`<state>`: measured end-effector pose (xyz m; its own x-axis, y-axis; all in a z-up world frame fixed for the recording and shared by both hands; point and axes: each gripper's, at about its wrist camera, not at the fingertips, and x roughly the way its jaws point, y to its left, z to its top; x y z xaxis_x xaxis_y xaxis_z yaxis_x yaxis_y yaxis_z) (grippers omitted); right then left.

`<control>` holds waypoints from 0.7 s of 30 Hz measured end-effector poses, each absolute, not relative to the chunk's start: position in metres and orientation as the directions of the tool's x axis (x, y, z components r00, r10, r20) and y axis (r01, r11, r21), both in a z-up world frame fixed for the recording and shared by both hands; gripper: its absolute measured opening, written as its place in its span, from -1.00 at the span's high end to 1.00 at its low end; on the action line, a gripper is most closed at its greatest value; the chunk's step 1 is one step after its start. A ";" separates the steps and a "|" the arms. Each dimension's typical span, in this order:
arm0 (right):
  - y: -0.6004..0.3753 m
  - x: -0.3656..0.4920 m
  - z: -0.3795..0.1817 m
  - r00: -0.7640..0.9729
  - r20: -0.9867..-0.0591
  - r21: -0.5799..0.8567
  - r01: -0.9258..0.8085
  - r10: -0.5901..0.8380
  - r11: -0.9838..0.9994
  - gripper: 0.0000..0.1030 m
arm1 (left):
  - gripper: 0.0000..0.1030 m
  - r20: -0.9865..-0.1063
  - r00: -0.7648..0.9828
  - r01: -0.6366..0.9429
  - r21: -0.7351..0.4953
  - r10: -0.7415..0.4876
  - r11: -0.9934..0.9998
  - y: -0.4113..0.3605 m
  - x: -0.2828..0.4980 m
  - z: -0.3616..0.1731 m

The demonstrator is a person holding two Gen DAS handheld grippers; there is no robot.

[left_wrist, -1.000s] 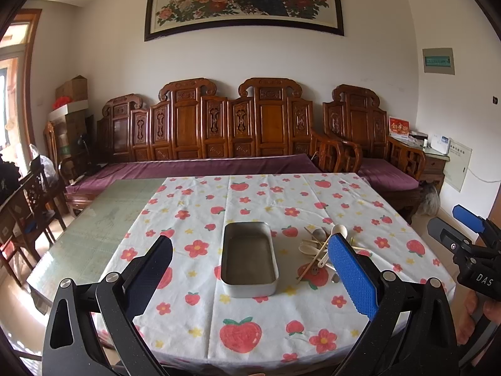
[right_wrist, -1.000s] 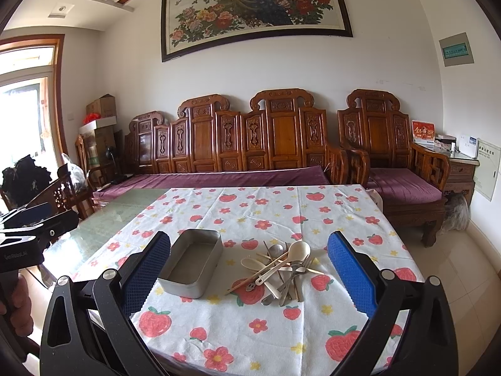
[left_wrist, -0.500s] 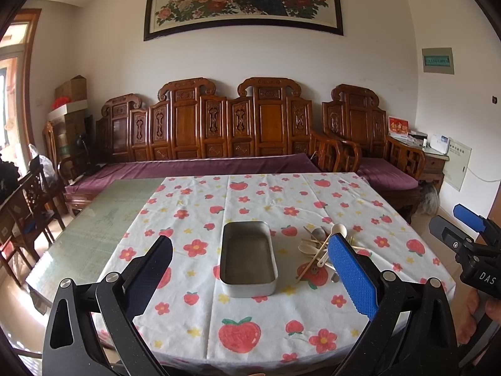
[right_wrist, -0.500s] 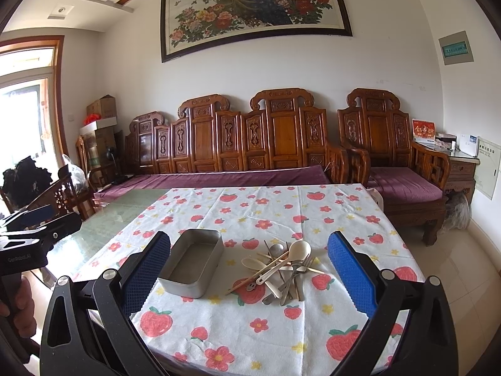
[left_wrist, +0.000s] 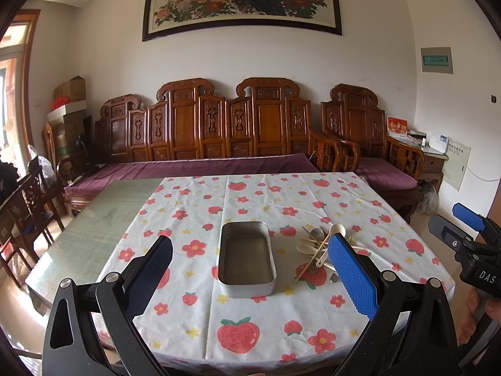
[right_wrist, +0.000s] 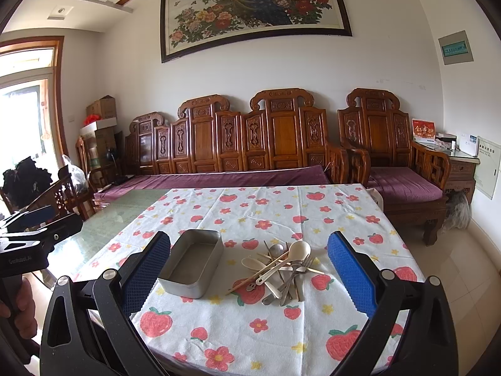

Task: Organize utensils

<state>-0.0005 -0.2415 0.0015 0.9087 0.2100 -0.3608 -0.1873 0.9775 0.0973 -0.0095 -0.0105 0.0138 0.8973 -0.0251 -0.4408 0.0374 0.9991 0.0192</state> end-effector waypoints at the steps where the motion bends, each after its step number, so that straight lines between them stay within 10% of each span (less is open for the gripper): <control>1: -0.242 -0.001 0.002 0.909 -0.361 0.097 -0.188 0.210 0.977 -0.95 | -0.87 -0.441 0.897 0.037 0.019 -0.025 0.999 -0.011 -0.009 0.014; 21: -0.241 -0.002 0.002 0.909 -0.360 0.099 -0.187 0.211 0.977 -0.95 | -0.87 -0.439 0.898 0.037 0.020 -0.025 0.999 -0.013 -0.010 0.013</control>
<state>-0.0019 -0.2413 0.0021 0.9089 0.2109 -0.3597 -0.1875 0.9772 0.0993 -0.0103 -0.0133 0.0130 0.8984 -0.0249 -0.4385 0.0374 0.9991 0.0199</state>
